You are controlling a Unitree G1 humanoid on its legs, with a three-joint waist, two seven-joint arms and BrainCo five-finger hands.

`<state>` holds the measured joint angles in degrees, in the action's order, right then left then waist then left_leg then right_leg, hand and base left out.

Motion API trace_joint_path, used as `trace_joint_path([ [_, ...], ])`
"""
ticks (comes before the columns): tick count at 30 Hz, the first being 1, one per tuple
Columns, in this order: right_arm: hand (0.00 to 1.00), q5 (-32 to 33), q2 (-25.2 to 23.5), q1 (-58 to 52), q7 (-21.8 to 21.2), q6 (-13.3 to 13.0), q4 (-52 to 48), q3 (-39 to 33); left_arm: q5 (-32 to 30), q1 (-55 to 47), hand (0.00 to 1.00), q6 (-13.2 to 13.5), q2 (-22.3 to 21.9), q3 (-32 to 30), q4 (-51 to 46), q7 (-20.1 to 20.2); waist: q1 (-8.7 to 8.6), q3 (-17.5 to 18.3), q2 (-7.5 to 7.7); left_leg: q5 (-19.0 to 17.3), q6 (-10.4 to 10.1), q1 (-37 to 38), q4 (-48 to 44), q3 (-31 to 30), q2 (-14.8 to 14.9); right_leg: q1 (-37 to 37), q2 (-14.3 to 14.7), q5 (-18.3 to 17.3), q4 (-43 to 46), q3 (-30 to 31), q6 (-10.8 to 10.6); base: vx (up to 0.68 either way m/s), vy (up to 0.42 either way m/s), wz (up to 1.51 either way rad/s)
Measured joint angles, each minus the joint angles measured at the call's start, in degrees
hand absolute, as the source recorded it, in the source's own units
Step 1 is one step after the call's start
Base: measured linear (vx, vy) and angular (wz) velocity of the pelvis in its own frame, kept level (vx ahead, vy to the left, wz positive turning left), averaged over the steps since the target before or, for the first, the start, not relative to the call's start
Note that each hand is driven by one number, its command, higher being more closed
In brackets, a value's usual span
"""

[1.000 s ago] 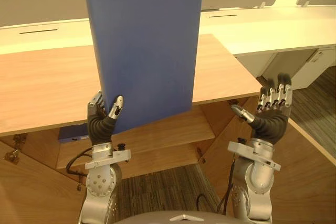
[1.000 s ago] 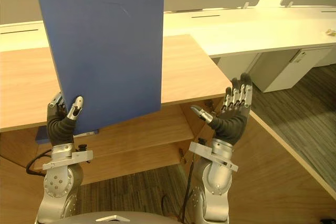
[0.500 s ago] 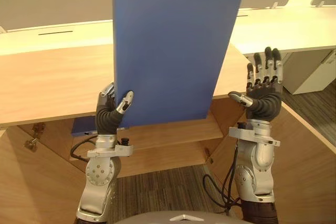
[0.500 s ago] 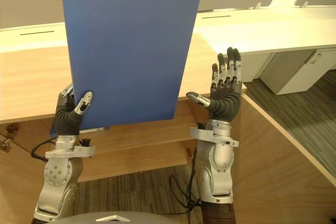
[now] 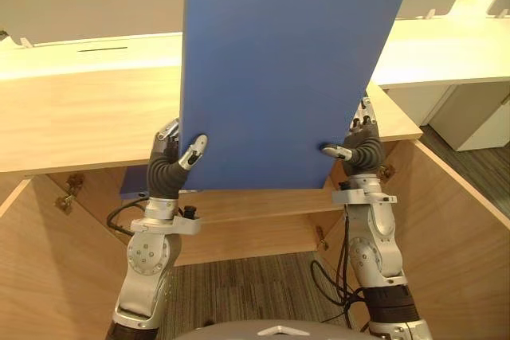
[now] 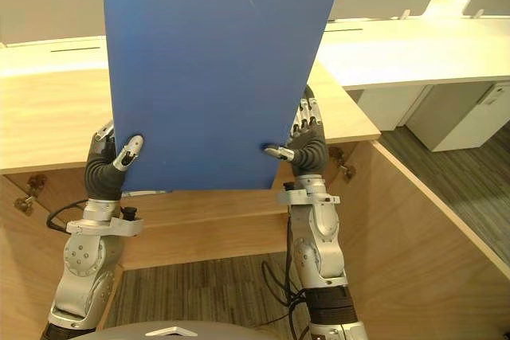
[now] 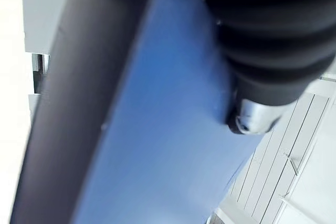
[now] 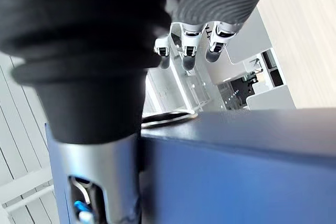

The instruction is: Walk over to the cabinet, pick up the folder, carry it to the office cabinet, place the folder inside the office cabinet, then close the office cabinet door

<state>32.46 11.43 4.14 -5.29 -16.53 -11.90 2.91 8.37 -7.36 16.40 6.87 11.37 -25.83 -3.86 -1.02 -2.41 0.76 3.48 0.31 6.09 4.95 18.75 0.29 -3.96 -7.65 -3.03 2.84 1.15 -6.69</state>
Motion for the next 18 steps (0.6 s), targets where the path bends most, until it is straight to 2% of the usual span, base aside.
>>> trace_joint_path([
  [8, 1.0, 3.28, 8.0, 3.32, -7.01, 2.33, 4.25, 3.97, -0.03, 1.88, 1.0, 0.0, 3.89, 0.01, 0.01, 0.42, 0.54, 0.86, 1.65, 0.56, 0.2, -1.16, 0.0, -0.02, 0.02, 0.83, 0.0, 0.42, -0.61, -0.01, 0.35, 0.0, 0.0, 0.0],
  [12, 1.0, 3.72, 9.55, 3.32, -8.41, 3.09, 4.42, 5.46, -0.01, 2.0, 1.0, 0.0, 4.78, -0.1, 0.13, 0.42, 0.5, 0.96, 2.09, 0.68, 0.3, -1.25, 0.0, 0.0, -0.05, 0.93, -0.03, 0.53, -0.6, 0.04, 0.43, 0.0, 0.0, 0.0],
  [18, 1.0, 3.53, 9.36, 3.32, -8.39, 3.28, 4.59, 5.92, -0.2, 2.1, 1.0, 0.11, 5.43, -0.51, 1.39, 0.47, 0.52, 1.0, 2.13, 0.94, 0.31, -1.25, 0.01, -0.01, -0.04, 0.96, -0.03, 0.63, -0.58, 0.04, 0.51, -0.01, 0.0, 0.0],
])
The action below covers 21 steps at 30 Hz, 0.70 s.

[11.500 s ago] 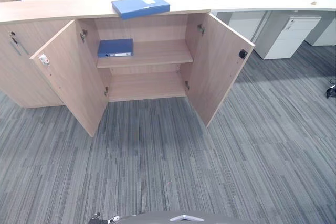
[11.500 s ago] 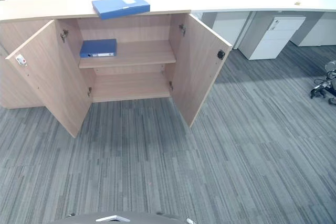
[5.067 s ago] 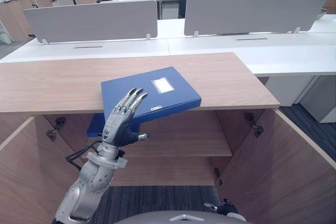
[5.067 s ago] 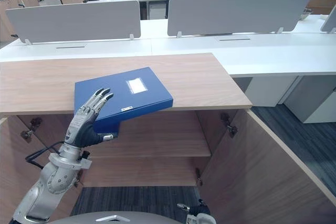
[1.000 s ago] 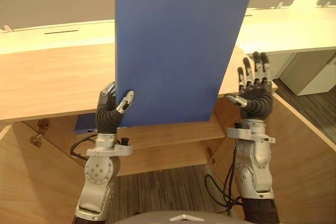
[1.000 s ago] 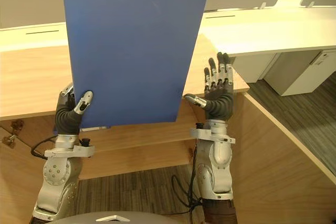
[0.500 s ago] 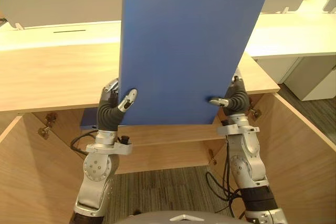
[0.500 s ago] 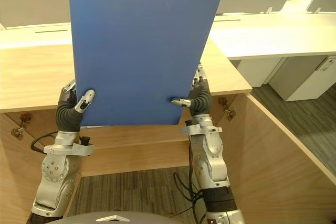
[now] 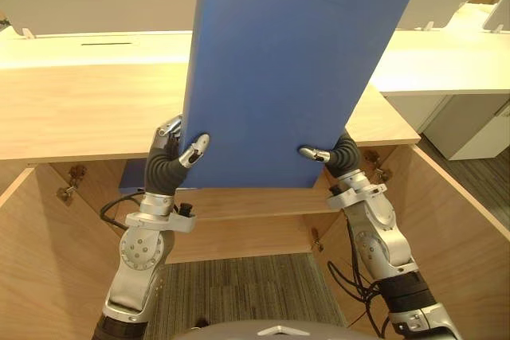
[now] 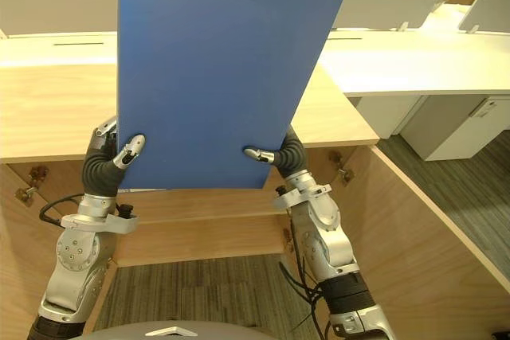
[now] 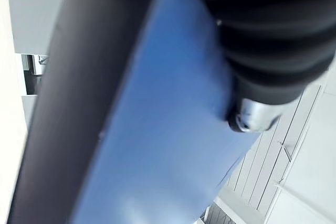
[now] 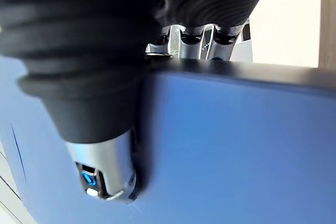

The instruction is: Walk over to the cabinet, pick up the folder, carry it to the office cabinet, place the folder inside the office cabinet, then close the office cabinet door

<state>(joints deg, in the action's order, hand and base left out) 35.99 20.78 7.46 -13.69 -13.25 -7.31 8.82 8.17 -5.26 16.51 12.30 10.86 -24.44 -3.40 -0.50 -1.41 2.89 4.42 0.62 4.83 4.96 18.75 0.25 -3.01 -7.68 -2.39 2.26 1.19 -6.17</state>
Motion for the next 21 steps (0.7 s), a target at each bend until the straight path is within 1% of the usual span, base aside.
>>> trace_joint_path([
  [2, 1.0, -0.41, -0.53, 0.0, 0.09, 0.0, 0.51, -0.06, -0.06, 0.03, 1.0, 0.18, -0.03, -0.07, 0.99, 0.03, 0.0, 0.07, 0.1, 0.07, -0.01, 0.0, 0.0, 0.0, 0.0, 0.01, 0.0, 0.03, 0.0, 0.0, 0.04, 0.0, 0.0, 0.0],
  [3, 1.0, -0.49, -1.25, 0.0, 0.1, -0.01, 1.28, -0.1, -0.71, 0.03, 0.0, 0.18, -0.06, -0.21, 1.24, 0.04, 0.0, 0.19, 0.22, 0.09, -0.01, 0.0, 0.0, -0.01, 0.01, 0.01, 0.0, 0.04, 0.01, 0.0, 0.06, 0.0, 0.0, 0.0],
  [6, 1.0, -2.54, -3.71, -0.12, 0.47, 0.0, 1.59, -0.74, -1.76, 0.03, 0.0, 0.19, -0.14, -1.27, 2.14, 0.1, -0.03, 0.29, 0.28, 0.11, -0.04, 0.0, 0.0, -0.02, 0.01, 0.01, 0.0, 0.08, 0.01, 0.0, 0.11, 0.0, 0.0, 0.0],
  [10, 1.0, -4.94, -7.99, -0.7, 2.37, 0.0, 1.5, -1.19, -3.97, -0.06, 0.0, 0.36, -2.35, -4.06, 2.73, -0.25, 0.02, 0.54, 0.57, 0.19, -0.1, 0.0, 0.0, -0.25, 0.0, -0.1, 0.0, 0.11, 0.0, -0.18, 0.1, 0.0, -0.003, 0.02],
  [15, 1.0, -5.6, -12.89, -3.23, 4.74, -0.01, -0.8, -2.27, -6.2, -1.27, 0.0, 0.45, -4.98, -7.91, 2.79, -3.87, 0.03, 0.57, 0.58, 0.28, -0.14, 0.01, -0.01, -1.23, -0.03, -0.7, -0.05, 0.08, -0.08, -1.09, 0.1, 0.0, -0.005, 0.1],
  [16, 1.0, -6.6, -13.97, -3.59, 5.21, -0.26, -1.33, -3.25, -6.22, -1.86, 0.0, 0.46, -5.76, -9.48, 2.93, -4.68, -0.01, 0.6, 0.56, 0.31, -0.15, 0.08, 0.0, -1.54, -0.04, -1.0, -0.07, 0.05, -0.16, -1.47, 0.12, 0.0, -0.006, 0.11],
  [21, 1.0, -7.5, -16.25, -5.62, 7.0, -0.53, -5.66, -6.33, -6.28, -5.86, 0.0, 0.45, -8.57, -16.8, 4.21, -8.15, 0.18, 0.77, 0.24, 0.23, -0.31, 0.08, 0.02, -2.06, -0.04, -1.25, -0.13, -0.1, -0.08, -1.99, 0.03, -0.01, -0.005, 0.06],
])
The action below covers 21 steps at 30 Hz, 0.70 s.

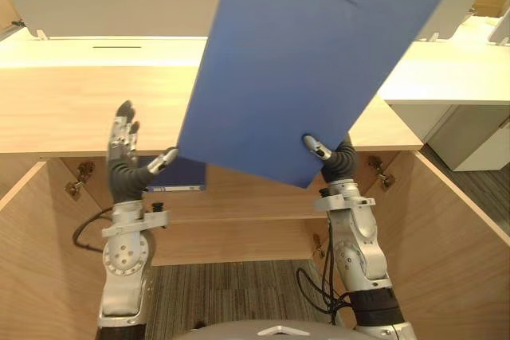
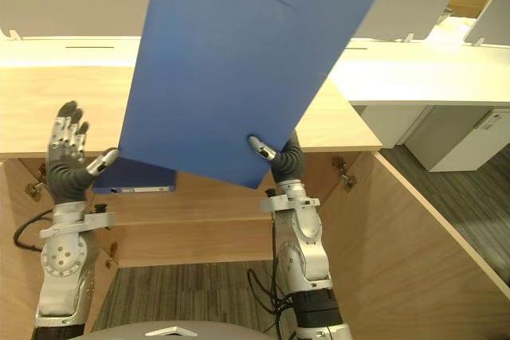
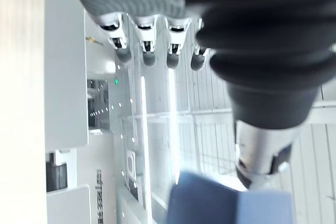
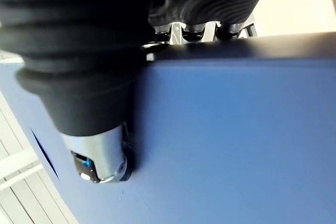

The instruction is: Walk over to the cabinet, pick up the folder, carry it to the office cabinet, place the folder inside the office cabinet, then close the office cabinet door

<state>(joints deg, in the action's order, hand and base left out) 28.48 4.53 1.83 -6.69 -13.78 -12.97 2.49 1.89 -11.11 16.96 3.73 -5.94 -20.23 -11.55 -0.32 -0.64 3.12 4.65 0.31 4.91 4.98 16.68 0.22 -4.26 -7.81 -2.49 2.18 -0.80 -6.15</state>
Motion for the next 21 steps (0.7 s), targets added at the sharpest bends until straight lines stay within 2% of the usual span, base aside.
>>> trace_joint_path([
  [5, 1.0, -8.89, -2.03, -2.14, 4.54, -1.74, -3.73, -2.44, -0.01, -3.76, 0.0, -1.03, -2.44, -4.4, 4.22, -2.92, 0.13, 0.05, -0.2, -0.12, -0.28, -0.15, 0.04, -0.72, -0.02, -0.17, -0.07, -0.24, 0.2, -0.78, 0.03, 0.0, -0.002, 0.08],
  [10, 1.0, -17.64, -2.56, -4.74, 7.49, -2.21, -4.38, -3.21, -1.03, -8.32, 0.0, -2.67, -4.78, -5.84, 7.45, -3.14, 0.33, 0.05, -0.45, -0.04, -0.39, -0.88, 0.05, -1.6, -0.07, -0.05, -0.14, -0.43, 0.19, -1.84, 0.05, 0.01, -0.002, 0.09],
  [12, 1.0, -19.11, -2.77, -5.68, 8.02, -2.2, -4.4, -3.11, -1.12, -9.02, 0.0, -3.33, -4.93, -5.85, 10.13, -3.02, 0.42, 0.07, -0.58, -0.03, -0.4, -0.98, 0.05, -1.88, -0.07, -0.08, -0.15, -0.55, 0.19, -2.13, 0.09, 0.02, -0.003, 0.1],
  [21, 1.0, -23.11, -2.01, -8.67, 8.51, -0.9, -4.1, 1.76, -7.5, -10.79, 0.0, -8.33, -4.69, -5.85, 33.52, -0.11, 0.41, -0.09, -0.77, -0.04, -0.61, -1.89, 0.04, -2.63, 0.09, 0.34, -0.06, -1.04, 0.05, -2.97, 0.26, 0.01, -0.003, 0.04],
])
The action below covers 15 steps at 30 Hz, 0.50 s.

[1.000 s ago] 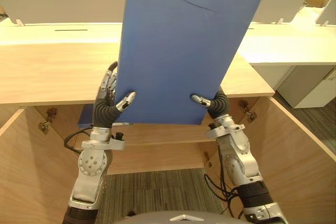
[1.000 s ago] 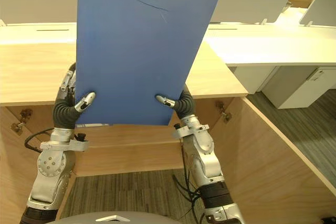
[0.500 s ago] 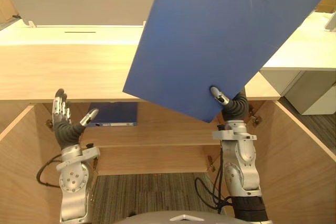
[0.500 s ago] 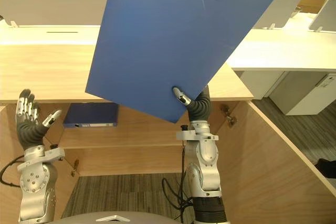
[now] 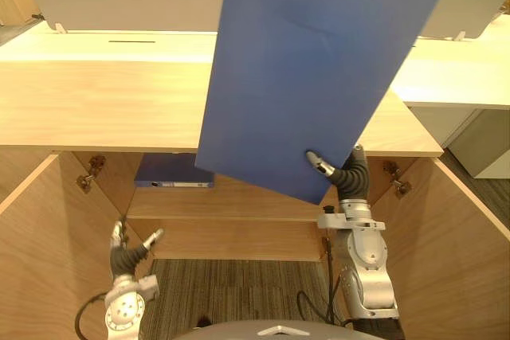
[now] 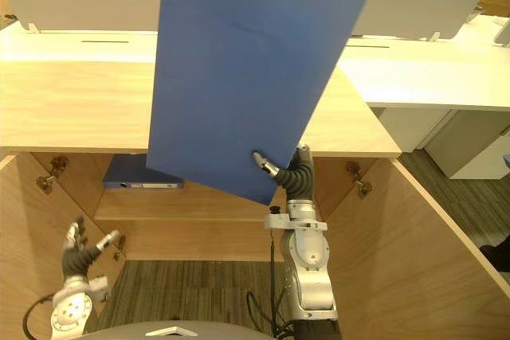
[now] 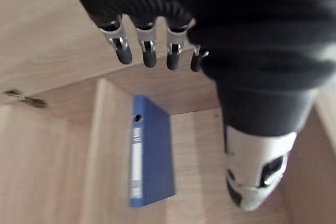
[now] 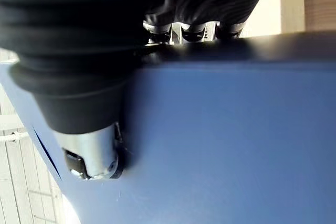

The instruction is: Walk over to the cabinet, pick up the folder, carry it to the office cabinet, place the folder inside the office cabinet, then close the office cabinet door

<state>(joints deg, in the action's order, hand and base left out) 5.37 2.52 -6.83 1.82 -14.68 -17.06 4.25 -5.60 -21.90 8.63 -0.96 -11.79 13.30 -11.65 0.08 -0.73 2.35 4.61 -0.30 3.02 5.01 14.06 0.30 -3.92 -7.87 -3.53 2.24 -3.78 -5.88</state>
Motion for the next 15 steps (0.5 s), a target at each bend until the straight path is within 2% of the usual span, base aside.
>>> trace_joint_path([
  [5, 1.0, -1.21, 2.85, 0.21, -0.26, -0.02, 2.18, 6.39, -4.09, 2.21, 0.0, -1.36, 3.05, 0.7, 14.84, 0.83, 0.01, -0.13, -0.08, -0.29, -0.39, -0.62, 0.0, 0.34, 0.61, 0.91, 0.28, -0.15, 0.03, 0.31, 0.17, 0.01, -0.006, -0.03],
  [12, 1.0, -3.01, 9.04, 2.31, -1.31, 0.39, 5.8, 16.1, -5.55, 4.01, 0.0, -2.02, 6.16, 4.39, 22.38, 0.63, -0.03, -0.56, 0.23, -0.27, -0.33, -0.94, -0.04, 2.09, 0.88, 2.2, 0.59, 0.47, -0.02, 2.48, -0.1, 0.02, 0.002, -0.15],
  [15, 1.0, -6.23, 11.9, 9.57, -1.77, 0.37, 10.4, 22.21, -6.11, 6.95, 0.0, -2.1, 8.07, 6.32, 23.58, 0.46, 0.1, -3.12, 0.35, -0.34, -0.45, -2.43, -0.65, 3.55, 1.29, 5.65, 1.17, 0.37, 2.88, 4.0, 0.21, -0.04, -0.001, -0.23],
])
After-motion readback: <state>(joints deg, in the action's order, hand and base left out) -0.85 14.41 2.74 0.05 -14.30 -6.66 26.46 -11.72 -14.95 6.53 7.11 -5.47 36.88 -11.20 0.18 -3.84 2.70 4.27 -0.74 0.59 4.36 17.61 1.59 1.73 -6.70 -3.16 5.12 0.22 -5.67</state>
